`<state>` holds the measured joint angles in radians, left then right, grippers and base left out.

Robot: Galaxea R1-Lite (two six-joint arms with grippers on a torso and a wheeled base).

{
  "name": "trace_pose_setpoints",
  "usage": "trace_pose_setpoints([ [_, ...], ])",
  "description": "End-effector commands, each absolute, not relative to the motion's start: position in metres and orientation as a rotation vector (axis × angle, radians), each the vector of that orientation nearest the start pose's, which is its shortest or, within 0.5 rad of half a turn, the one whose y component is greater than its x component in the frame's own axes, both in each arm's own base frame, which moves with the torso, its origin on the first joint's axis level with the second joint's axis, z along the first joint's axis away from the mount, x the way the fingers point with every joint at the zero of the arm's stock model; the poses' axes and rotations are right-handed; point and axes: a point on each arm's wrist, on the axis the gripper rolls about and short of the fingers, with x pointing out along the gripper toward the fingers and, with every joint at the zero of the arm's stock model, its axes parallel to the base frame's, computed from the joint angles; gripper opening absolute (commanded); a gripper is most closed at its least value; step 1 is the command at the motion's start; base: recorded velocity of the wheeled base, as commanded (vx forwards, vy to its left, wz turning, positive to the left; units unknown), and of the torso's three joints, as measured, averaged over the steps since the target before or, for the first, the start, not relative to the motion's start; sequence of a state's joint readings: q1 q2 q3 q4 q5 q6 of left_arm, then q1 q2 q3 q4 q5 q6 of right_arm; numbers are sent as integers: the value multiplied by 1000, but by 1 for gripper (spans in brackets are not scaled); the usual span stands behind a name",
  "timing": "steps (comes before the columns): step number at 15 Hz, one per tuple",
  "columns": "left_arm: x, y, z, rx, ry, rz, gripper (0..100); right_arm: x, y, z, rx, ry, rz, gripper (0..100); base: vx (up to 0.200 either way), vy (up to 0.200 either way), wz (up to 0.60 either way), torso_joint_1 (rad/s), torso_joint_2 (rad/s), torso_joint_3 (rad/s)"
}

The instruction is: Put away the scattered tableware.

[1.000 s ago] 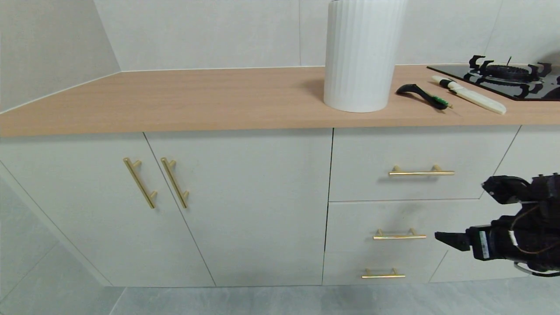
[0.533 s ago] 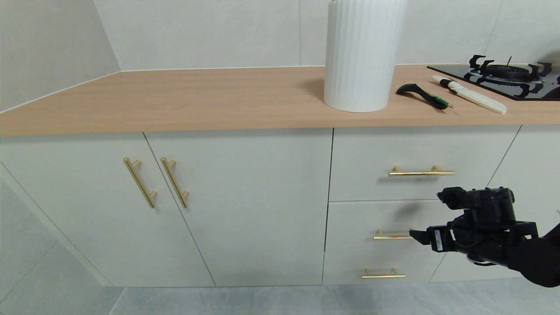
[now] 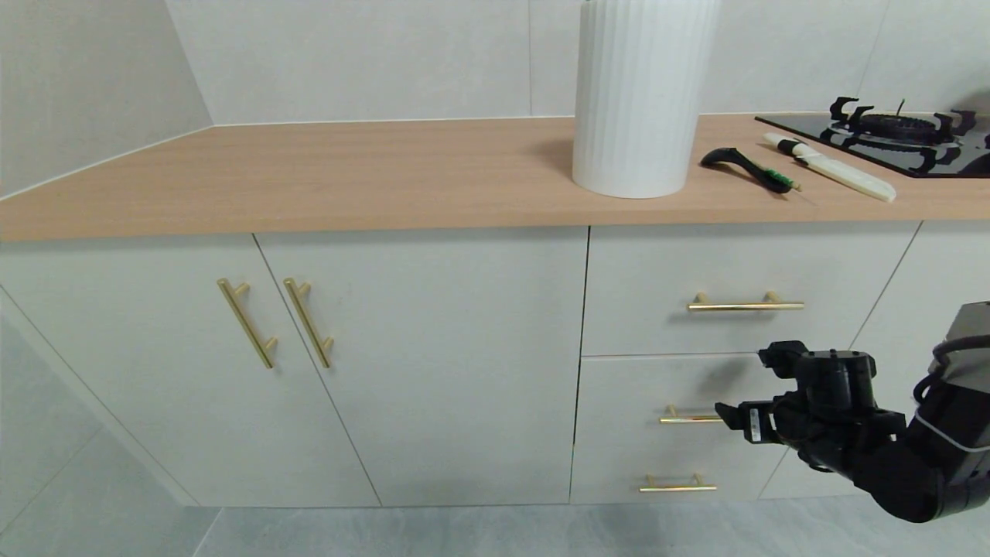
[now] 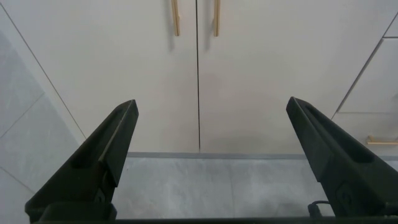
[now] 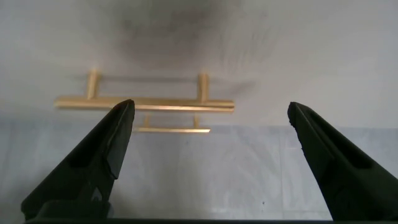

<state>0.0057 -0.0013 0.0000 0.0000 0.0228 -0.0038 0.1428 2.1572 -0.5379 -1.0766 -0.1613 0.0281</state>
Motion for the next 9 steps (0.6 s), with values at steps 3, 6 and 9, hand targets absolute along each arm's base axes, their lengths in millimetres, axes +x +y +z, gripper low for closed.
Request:
trace_pose_setpoints([
  [3, -23, 0, 75, -5, 0, 29, 100, 323, 52, -6, -57, 520, -23, 100, 0, 0, 0, 0, 0, 0],
  [6, -23, 0, 75, -5, 0, 29, 100, 326, 55, -9, -35, 498, -27, 100, 0, 0, 0, 0, 0, 0],
  [9, -23, 0, 75, -5, 0, 29, 100, 330, 57, -18, -44, 492, -57, 100, 0, 0, 0, 0, 0, 0],
])
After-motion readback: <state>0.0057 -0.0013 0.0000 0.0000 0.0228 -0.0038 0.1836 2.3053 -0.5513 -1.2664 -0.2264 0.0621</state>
